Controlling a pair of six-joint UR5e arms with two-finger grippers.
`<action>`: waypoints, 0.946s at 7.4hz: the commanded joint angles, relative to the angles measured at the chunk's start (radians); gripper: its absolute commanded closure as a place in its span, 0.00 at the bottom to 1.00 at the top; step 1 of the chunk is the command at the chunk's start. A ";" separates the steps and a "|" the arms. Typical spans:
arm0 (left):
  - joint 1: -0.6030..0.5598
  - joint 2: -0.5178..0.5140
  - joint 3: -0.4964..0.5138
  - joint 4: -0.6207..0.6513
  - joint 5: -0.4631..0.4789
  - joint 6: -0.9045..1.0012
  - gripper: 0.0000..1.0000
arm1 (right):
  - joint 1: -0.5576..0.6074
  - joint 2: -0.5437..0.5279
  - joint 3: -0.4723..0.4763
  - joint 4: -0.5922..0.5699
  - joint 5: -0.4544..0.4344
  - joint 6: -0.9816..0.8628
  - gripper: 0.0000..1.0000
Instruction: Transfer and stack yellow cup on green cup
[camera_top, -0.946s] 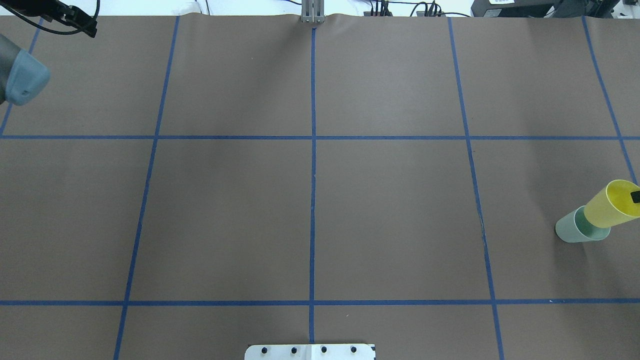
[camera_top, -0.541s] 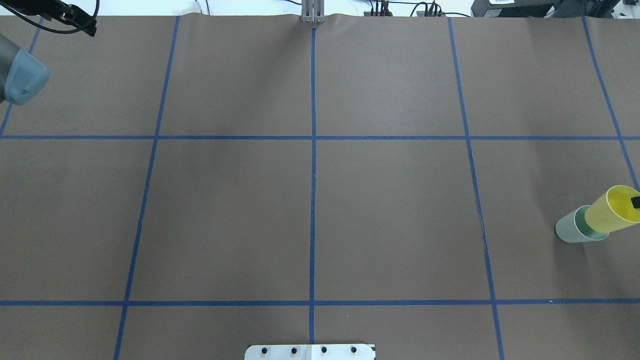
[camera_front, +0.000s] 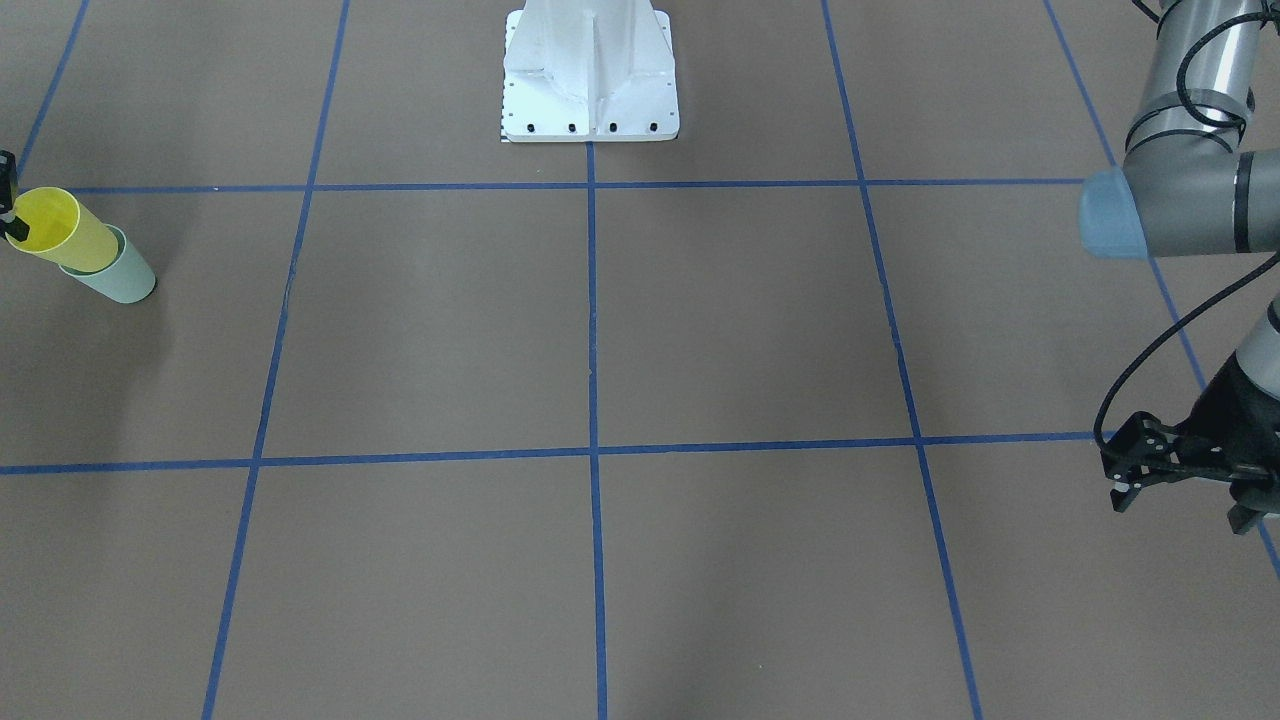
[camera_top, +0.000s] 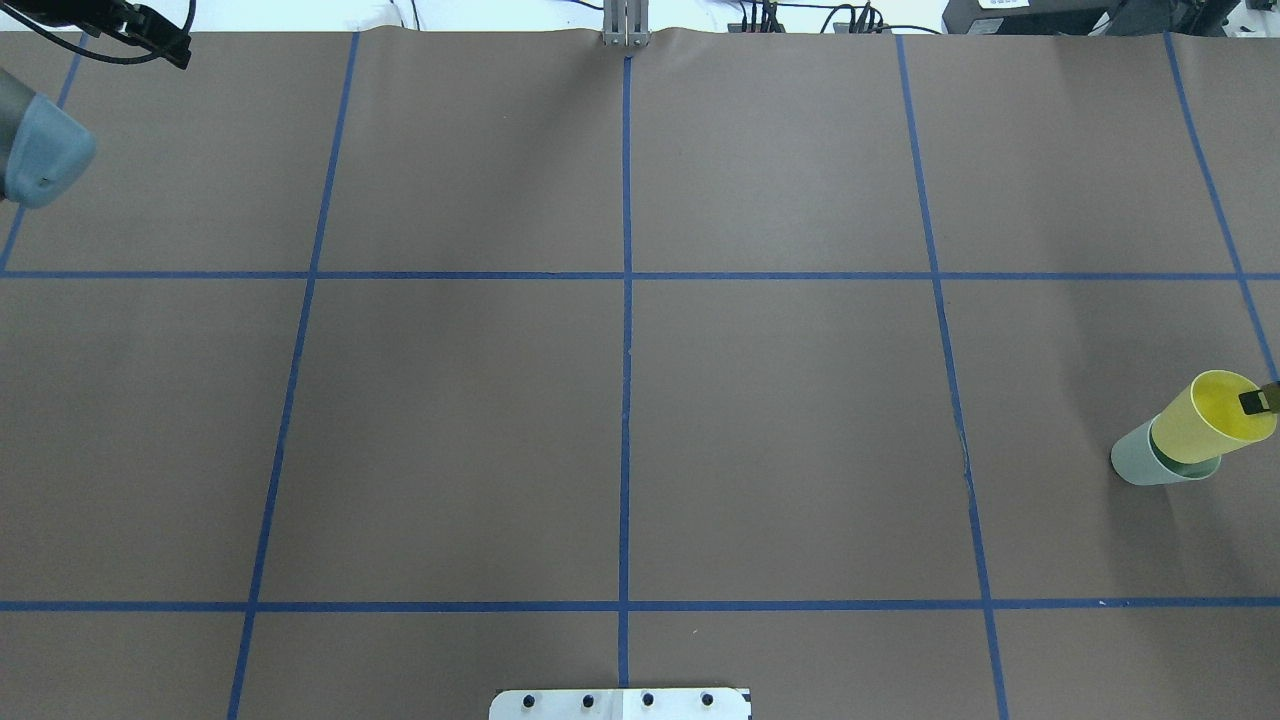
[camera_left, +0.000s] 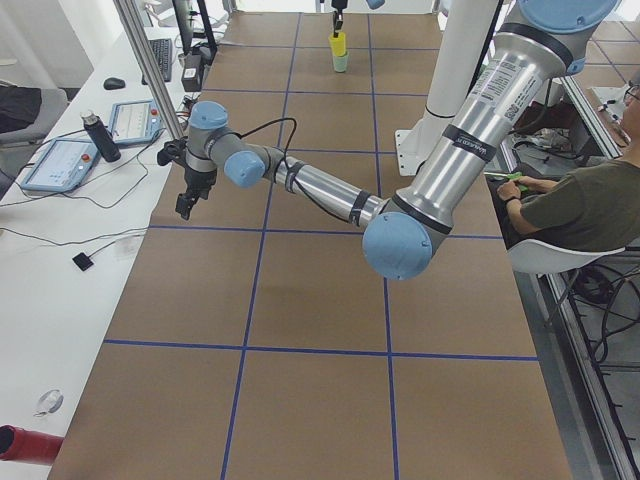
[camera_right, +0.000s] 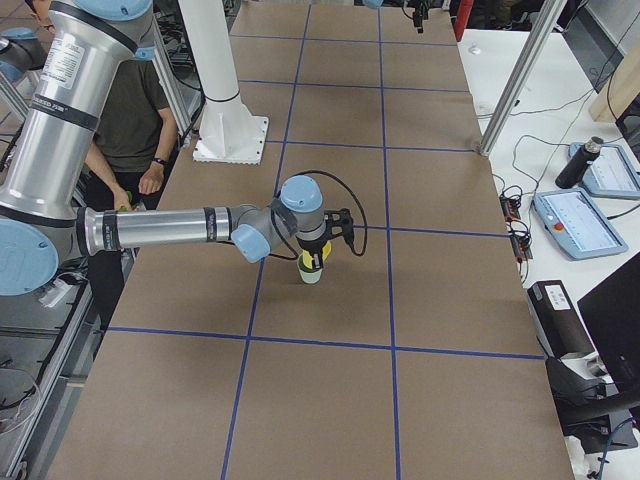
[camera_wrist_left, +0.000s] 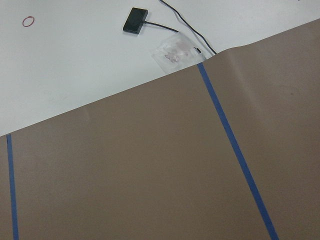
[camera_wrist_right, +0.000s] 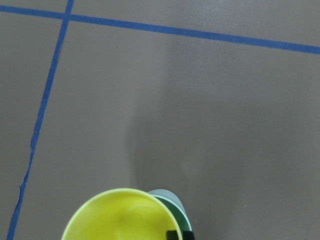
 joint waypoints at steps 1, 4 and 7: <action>-0.009 -0.003 -0.004 0.002 -0.004 0.000 0.00 | -0.001 -0.004 -0.018 0.016 0.000 0.000 1.00; -0.026 -0.011 -0.007 0.030 -0.006 0.000 0.00 | -0.024 -0.004 -0.020 0.027 0.000 0.004 0.58; -0.026 -0.012 -0.005 0.031 -0.006 0.000 0.00 | -0.035 -0.001 -0.018 0.029 -0.002 0.018 0.01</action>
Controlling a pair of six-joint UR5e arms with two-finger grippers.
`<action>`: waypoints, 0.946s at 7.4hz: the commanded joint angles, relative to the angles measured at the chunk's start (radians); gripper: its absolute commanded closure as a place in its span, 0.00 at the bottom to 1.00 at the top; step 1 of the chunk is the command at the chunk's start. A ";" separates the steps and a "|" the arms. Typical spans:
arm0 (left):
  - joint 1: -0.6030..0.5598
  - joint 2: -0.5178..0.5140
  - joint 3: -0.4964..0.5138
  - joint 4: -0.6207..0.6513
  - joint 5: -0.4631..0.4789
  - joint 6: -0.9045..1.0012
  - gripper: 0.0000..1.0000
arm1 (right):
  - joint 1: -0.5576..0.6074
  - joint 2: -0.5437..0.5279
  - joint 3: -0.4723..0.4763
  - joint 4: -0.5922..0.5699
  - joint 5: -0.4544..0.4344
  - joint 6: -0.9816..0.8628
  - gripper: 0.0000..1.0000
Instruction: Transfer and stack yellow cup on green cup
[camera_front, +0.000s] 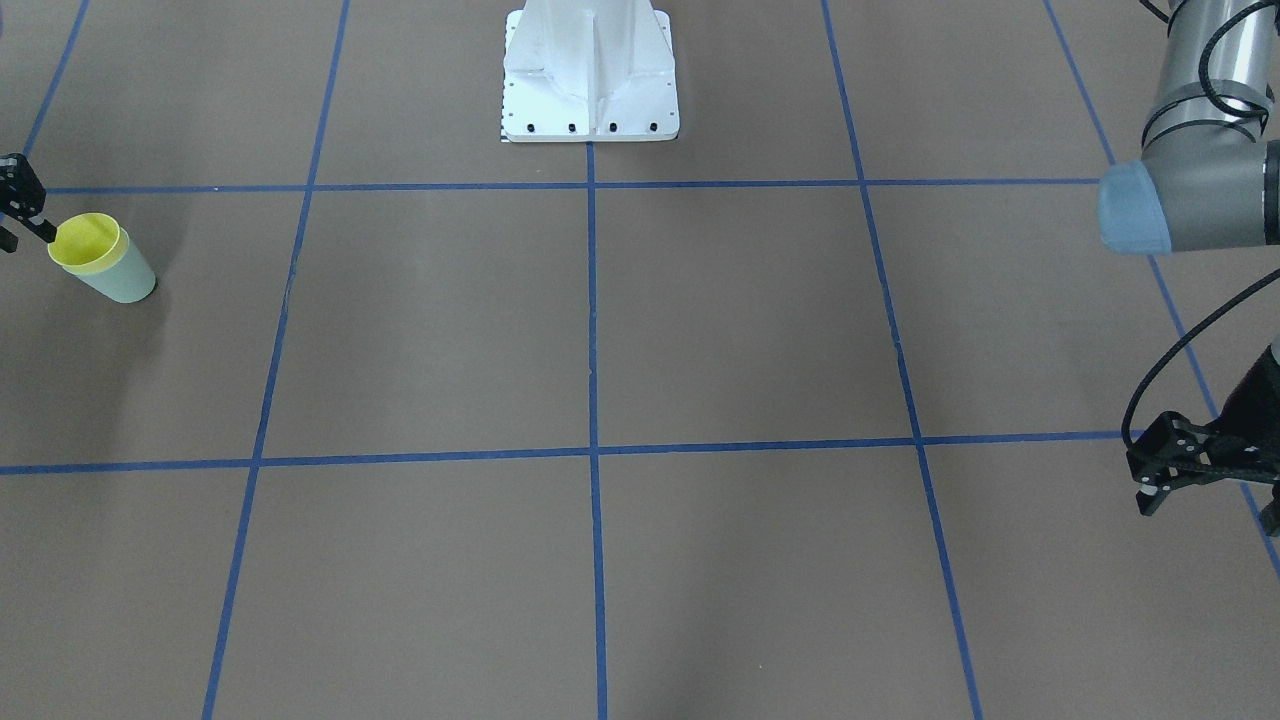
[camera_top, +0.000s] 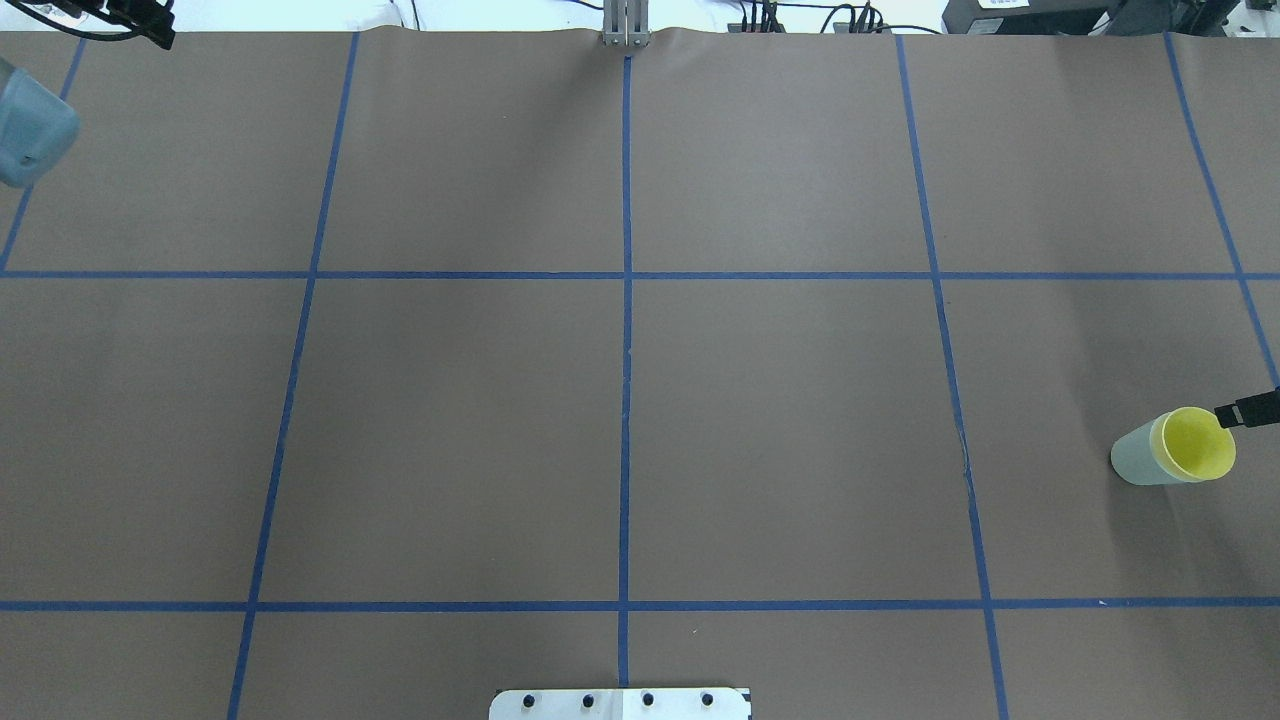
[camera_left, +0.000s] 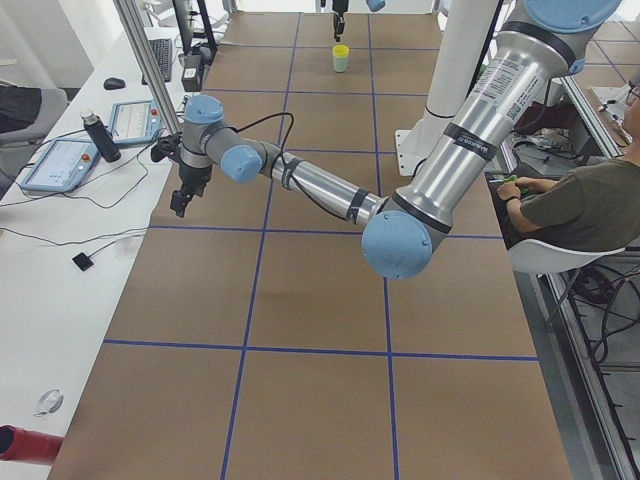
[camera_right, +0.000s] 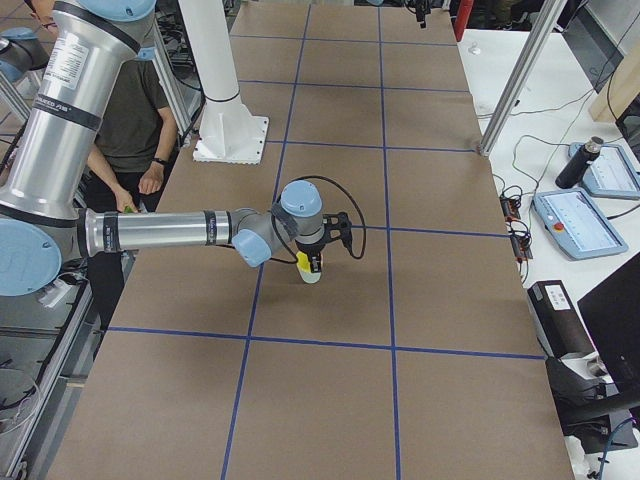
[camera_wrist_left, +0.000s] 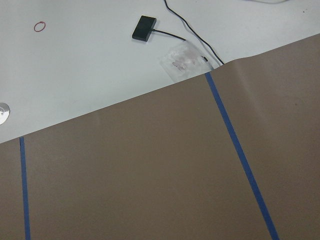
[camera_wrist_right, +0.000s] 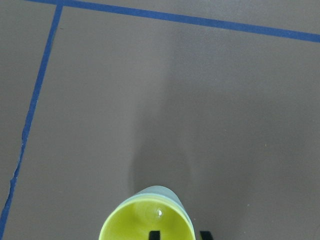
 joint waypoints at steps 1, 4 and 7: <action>-0.001 0.001 0.001 0.003 0.000 0.000 0.00 | -0.003 0.005 0.011 0.002 -0.002 0.017 0.01; -0.071 0.005 0.000 0.136 -0.038 0.148 0.00 | 0.086 0.075 -0.004 -0.015 -0.031 0.022 0.01; -0.238 0.193 0.010 0.172 -0.293 0.378 0.00 | 0.223 0.285 -0.109 -0.242 -0.033 -0.068 0.01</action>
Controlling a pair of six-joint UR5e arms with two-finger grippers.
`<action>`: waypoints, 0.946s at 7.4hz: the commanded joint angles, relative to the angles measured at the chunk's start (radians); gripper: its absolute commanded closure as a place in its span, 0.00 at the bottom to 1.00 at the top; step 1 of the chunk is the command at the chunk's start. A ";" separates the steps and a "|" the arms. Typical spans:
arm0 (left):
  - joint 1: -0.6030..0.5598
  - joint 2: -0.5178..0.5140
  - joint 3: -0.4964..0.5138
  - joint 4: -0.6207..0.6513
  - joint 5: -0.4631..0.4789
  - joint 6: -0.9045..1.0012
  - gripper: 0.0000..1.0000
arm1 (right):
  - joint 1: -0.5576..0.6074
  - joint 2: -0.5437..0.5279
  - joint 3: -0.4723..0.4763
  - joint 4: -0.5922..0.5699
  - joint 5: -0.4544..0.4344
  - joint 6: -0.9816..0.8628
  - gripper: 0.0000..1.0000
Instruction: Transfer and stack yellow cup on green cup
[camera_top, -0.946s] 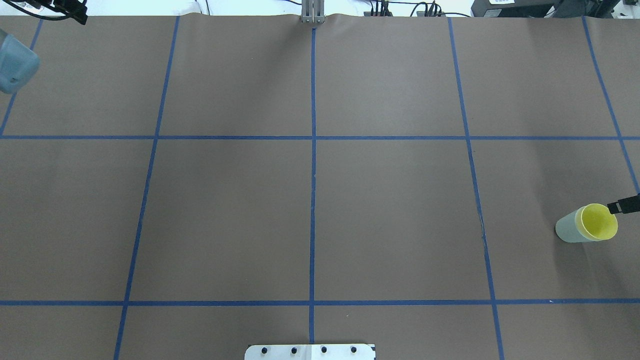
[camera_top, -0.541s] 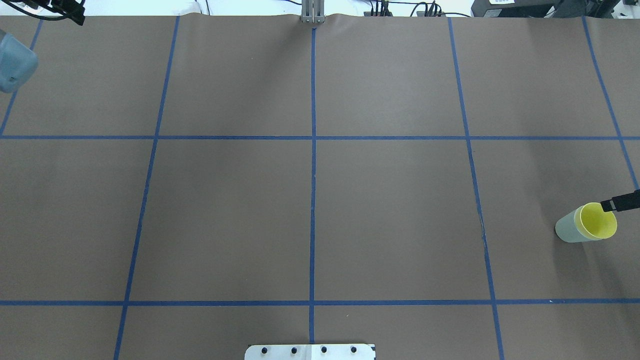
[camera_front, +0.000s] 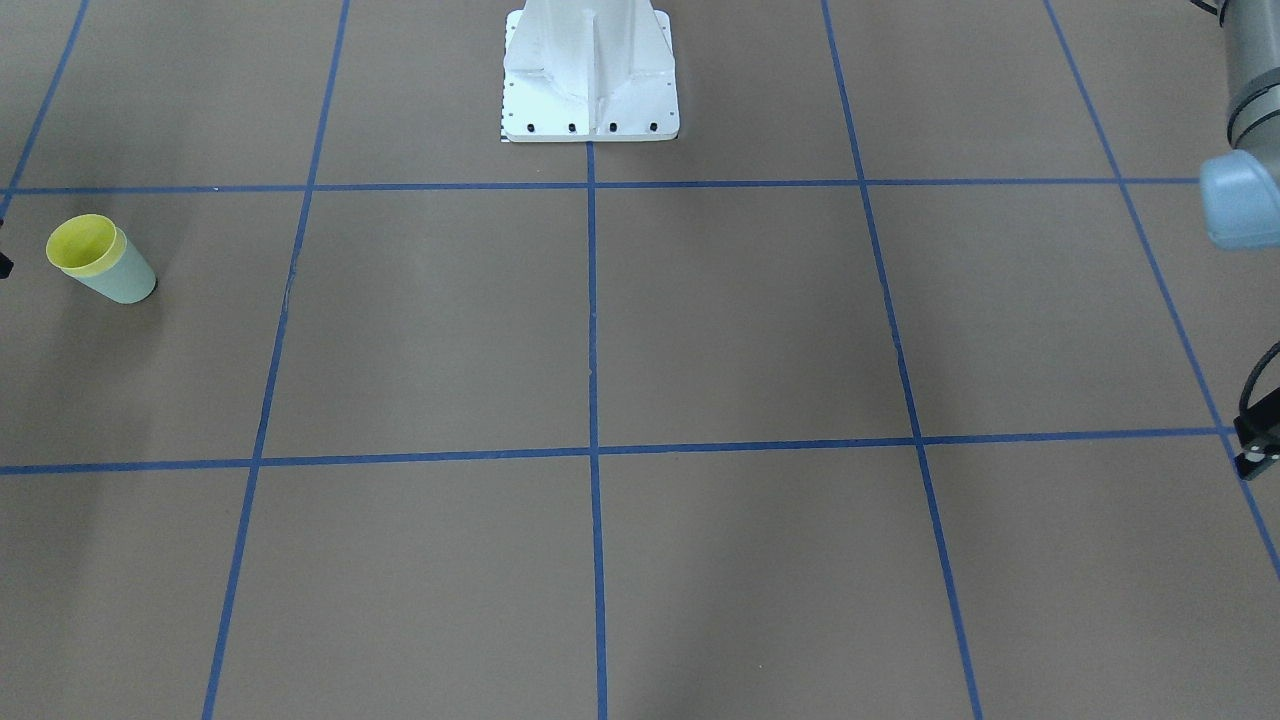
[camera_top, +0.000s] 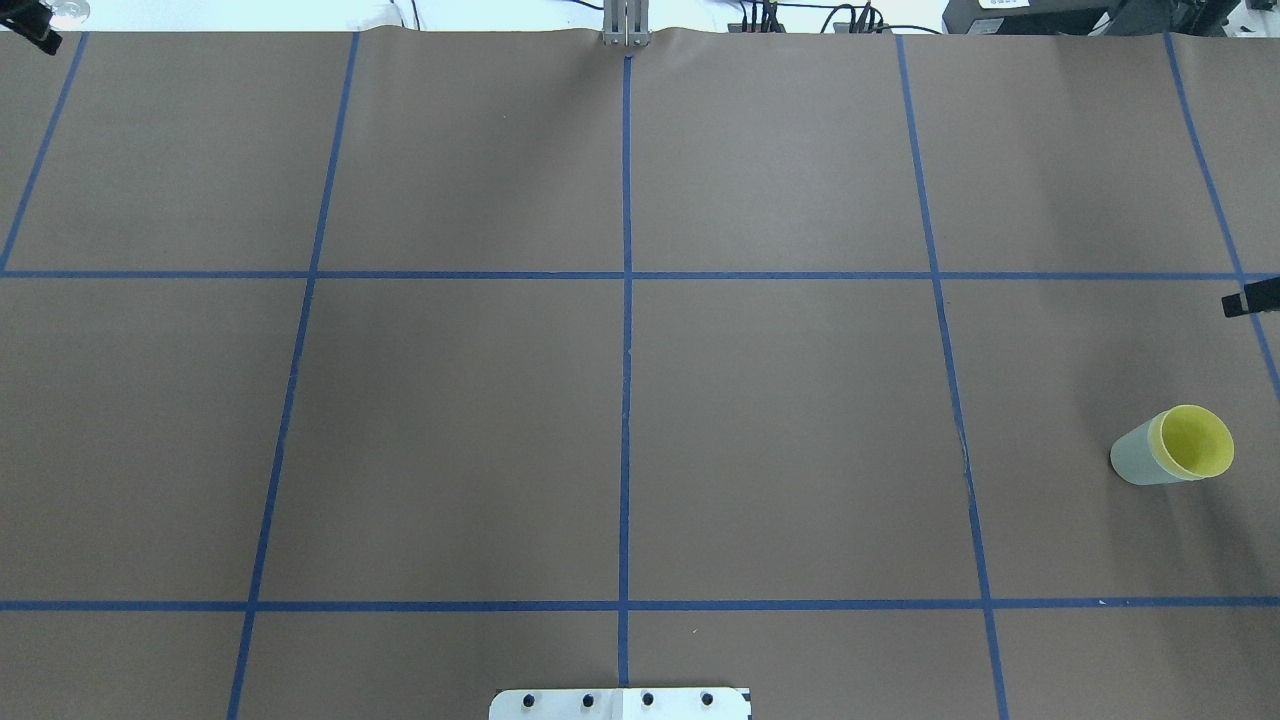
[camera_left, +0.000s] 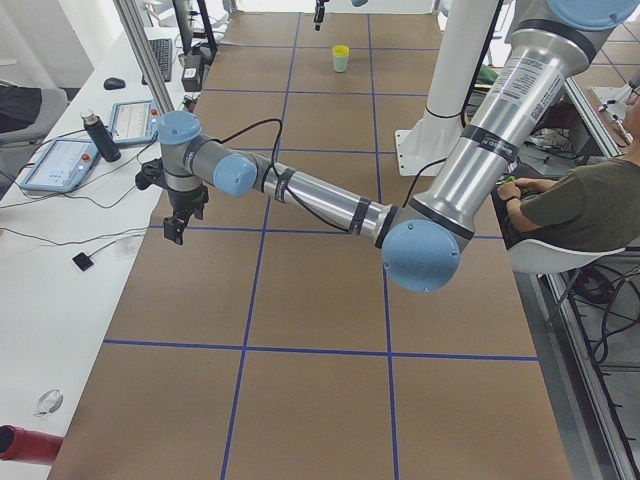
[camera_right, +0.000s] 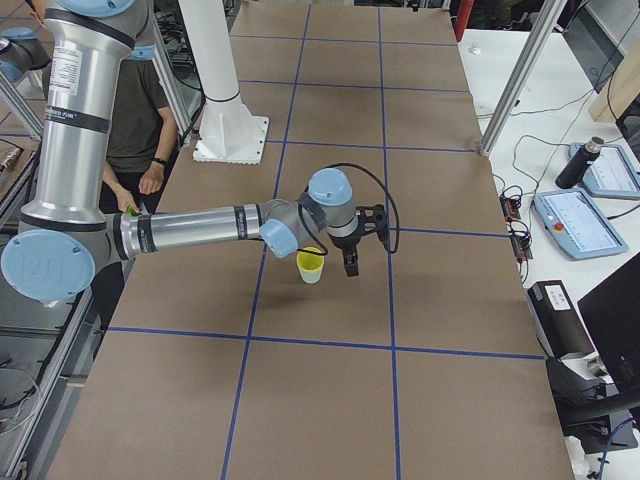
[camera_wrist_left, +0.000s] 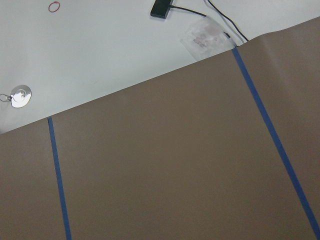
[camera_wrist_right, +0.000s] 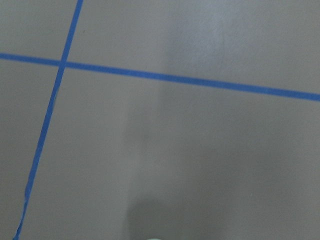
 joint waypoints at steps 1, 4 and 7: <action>-0.115 0.171 -0.002 0.007 -0.146 0.143 0.00 | 0.089 0.111 -0.076 -0.160 0.004 -0.111 0.01; -0.180 0.400 -0.138 -0.054 -0.209 0.116 0.00 | 0.161 0.117 -0.145 -0.193 0.019 -0.161 0.01; -0.177 0.402 -0.167 -0.050 -0.112 0.082 0.00 | 0.169 0.120 -0.166 -0.195 0.035 -0.162 0.01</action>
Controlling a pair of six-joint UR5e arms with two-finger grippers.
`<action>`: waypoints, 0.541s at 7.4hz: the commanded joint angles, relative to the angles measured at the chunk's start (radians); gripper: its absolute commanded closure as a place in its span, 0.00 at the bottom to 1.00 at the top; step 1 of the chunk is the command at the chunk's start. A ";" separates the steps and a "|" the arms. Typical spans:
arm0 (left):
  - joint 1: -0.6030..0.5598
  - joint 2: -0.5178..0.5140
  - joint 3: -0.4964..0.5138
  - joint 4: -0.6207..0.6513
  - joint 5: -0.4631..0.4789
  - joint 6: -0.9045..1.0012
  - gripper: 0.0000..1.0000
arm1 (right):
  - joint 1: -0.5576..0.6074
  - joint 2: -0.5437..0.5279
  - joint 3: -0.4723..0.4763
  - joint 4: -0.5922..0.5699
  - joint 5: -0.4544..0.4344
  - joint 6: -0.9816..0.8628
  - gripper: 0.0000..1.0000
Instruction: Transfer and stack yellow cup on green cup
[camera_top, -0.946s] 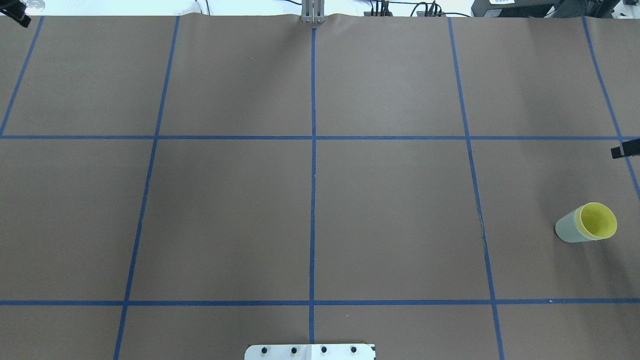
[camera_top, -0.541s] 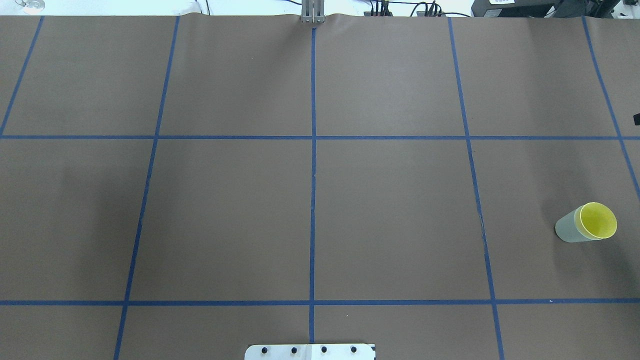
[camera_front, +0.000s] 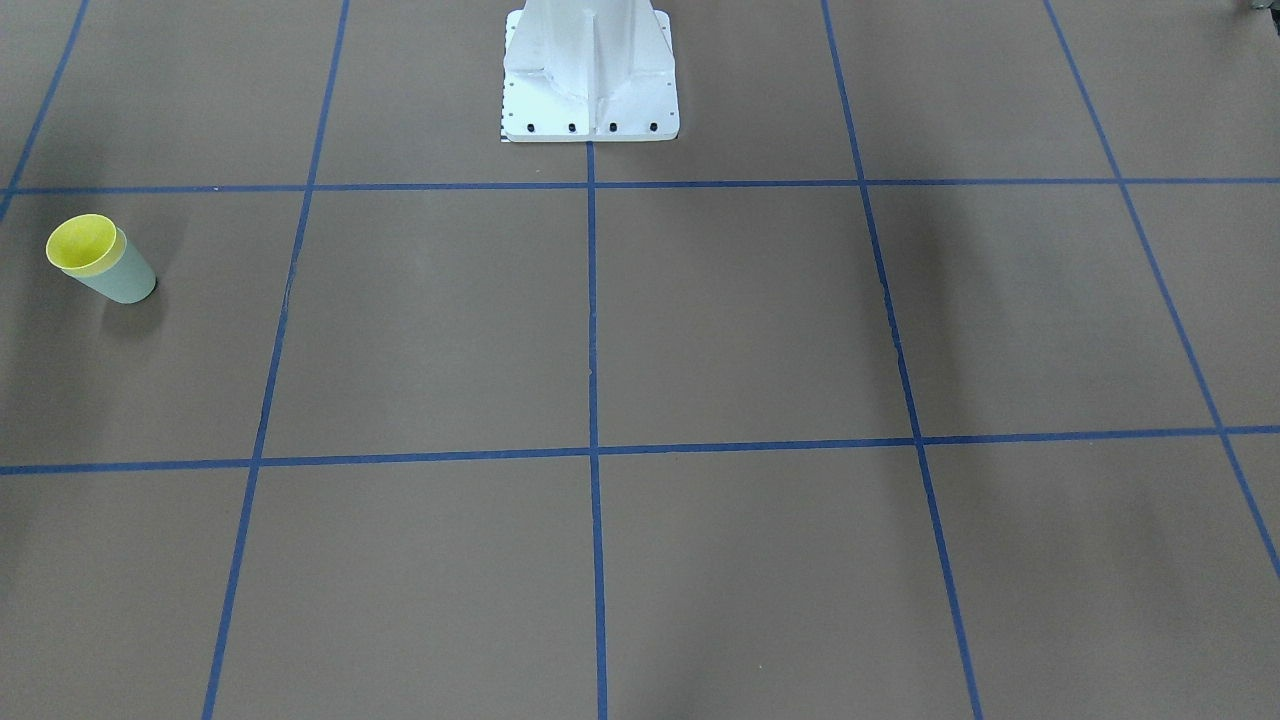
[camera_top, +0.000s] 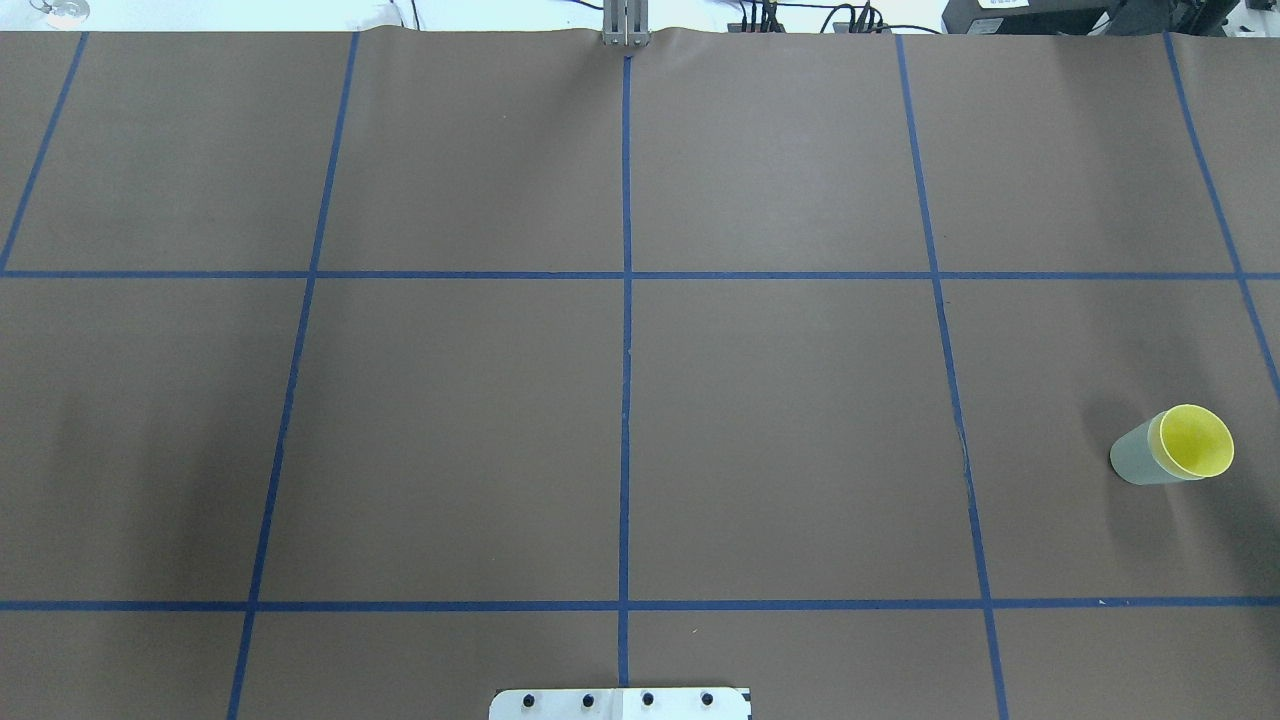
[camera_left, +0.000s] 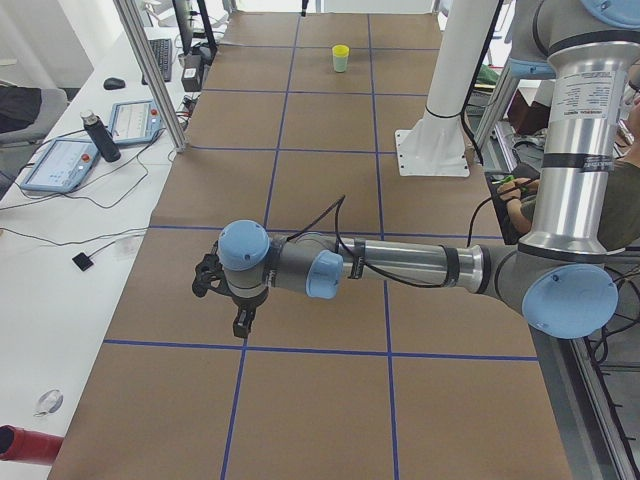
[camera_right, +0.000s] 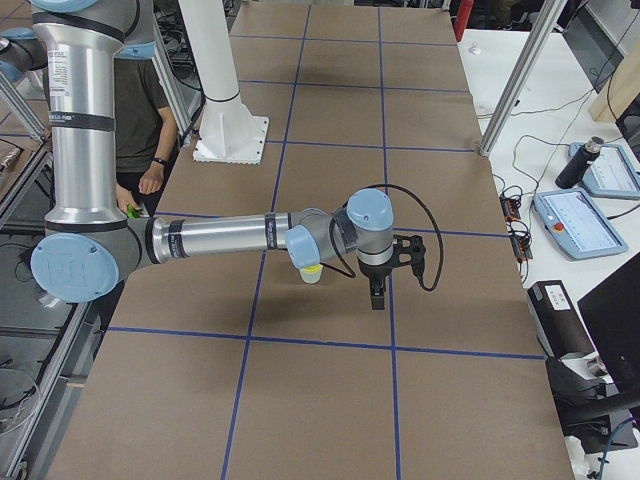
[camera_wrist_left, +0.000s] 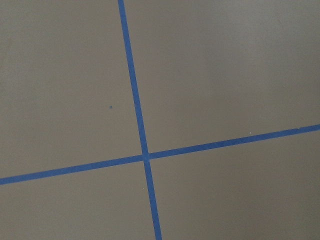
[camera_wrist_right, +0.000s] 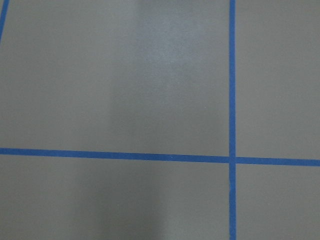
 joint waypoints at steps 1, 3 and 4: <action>0.001 0.003 -0.012 0.001 0.064 -0.016 0.00 | 0.003 0.001 -0.009 0.003 0.003 -0.001 0.01; 0.001 0.009 -0.027 -0.002 0.064 -0.018 0.00 | 0.003 -0.009 -0.007 0.012 -0.004 -0.003 0.01; 0.002 0.012 -0.035 -0.002 0.061 -0.016 0.00 | 0.003 -0.011 -0.010 0.012 -0.004 0.002 0.01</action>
